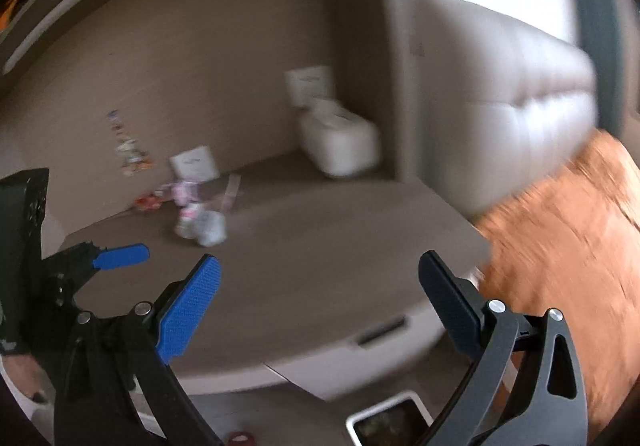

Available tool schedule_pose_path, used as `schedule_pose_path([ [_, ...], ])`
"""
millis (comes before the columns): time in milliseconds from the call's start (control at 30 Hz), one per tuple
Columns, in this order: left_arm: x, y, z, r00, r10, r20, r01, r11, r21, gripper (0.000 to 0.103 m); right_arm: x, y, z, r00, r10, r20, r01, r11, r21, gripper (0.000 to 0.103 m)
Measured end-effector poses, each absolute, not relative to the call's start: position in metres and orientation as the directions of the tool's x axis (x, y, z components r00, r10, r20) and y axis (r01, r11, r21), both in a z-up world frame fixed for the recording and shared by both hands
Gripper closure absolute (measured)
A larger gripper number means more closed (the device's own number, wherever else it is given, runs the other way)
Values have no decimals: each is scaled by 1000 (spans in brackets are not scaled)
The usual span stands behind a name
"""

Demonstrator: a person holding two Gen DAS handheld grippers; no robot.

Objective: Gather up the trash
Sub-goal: 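Move both grippers back to the desk trash, then grasp the pink-white carton with the left gripper while the right grasps the grey sock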

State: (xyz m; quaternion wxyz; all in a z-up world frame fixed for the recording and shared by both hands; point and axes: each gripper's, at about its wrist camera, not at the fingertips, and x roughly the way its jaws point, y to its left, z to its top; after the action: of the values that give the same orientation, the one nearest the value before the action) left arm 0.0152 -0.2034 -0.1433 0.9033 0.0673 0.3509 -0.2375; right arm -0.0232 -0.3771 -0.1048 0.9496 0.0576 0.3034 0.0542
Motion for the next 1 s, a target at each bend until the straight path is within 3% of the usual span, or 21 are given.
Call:
schedule_pose_path([
  [233,68,-109,-143,706,-296,-643,360,932,-34,5,33,-307,-107,780,223,-584,-189,975,119,4],
  [533,170,-67,-193,604,-342,-720,464,885,-30,10,116,-249,-167,692,160,-704,-135,987,92,4],
  [767,209,-65,-217,496,-429,-755,608,792,-51,14,148,-232,-202,640,125,-758,-101,992,79,20],
  [1000,236,-74,-233,405,-477,-780,685,723,-87,16,160,-232,-219,609,135,-782,-68,991,119,28],
])
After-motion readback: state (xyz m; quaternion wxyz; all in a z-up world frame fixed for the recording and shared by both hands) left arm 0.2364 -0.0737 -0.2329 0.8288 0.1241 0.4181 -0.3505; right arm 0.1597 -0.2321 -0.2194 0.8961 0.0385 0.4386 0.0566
